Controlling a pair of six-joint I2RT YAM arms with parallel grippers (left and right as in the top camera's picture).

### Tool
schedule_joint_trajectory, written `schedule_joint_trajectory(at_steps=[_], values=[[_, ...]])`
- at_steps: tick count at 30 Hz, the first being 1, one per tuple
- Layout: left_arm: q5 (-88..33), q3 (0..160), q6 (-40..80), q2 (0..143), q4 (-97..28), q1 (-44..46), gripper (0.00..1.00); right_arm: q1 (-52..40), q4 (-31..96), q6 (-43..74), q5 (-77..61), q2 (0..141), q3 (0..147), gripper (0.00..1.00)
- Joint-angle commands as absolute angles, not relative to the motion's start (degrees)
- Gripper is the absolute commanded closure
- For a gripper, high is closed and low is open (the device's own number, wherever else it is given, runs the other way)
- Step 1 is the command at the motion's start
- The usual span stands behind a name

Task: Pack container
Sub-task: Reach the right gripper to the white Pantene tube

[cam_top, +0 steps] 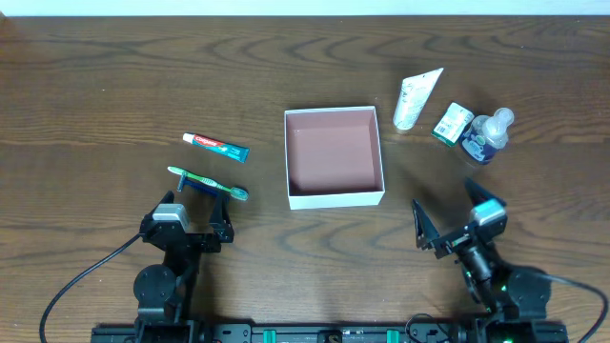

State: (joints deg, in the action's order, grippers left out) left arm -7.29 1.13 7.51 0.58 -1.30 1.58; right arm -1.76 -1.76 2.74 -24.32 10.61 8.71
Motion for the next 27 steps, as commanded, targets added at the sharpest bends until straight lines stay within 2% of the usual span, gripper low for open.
schedule_joint_trajectory(at_steps=[1,6,12,19,27], values=[[-7.97,0.23,7.6,0.3,-3.4,1.3,0.02,-1.13,0.3,0.14,-29.58,20.38,19.05,0.01],[-7.97,0.23,7.6,0.3,-3.4,1.3,0.02,-1.15,9.91,-0.51,-33.1,42.24,39.68,0.01],[-7.97,0.23,7.6,0.3,-3.42,1.3,0.02,-1.13,17.04,1.72,-39.11,60.49,57.25,0.01],[-7.97,0.23,7.6,0.3,-3.4,1.3,0.02,0.56,13.43,5.72,-33.98,69.93,59.48,0.01],[-7.97,0.23,7.6,0.3,-3.4,1.3,0.02,1.1,12.25,13.28,-23.9,73.21,59.48,0.01]])
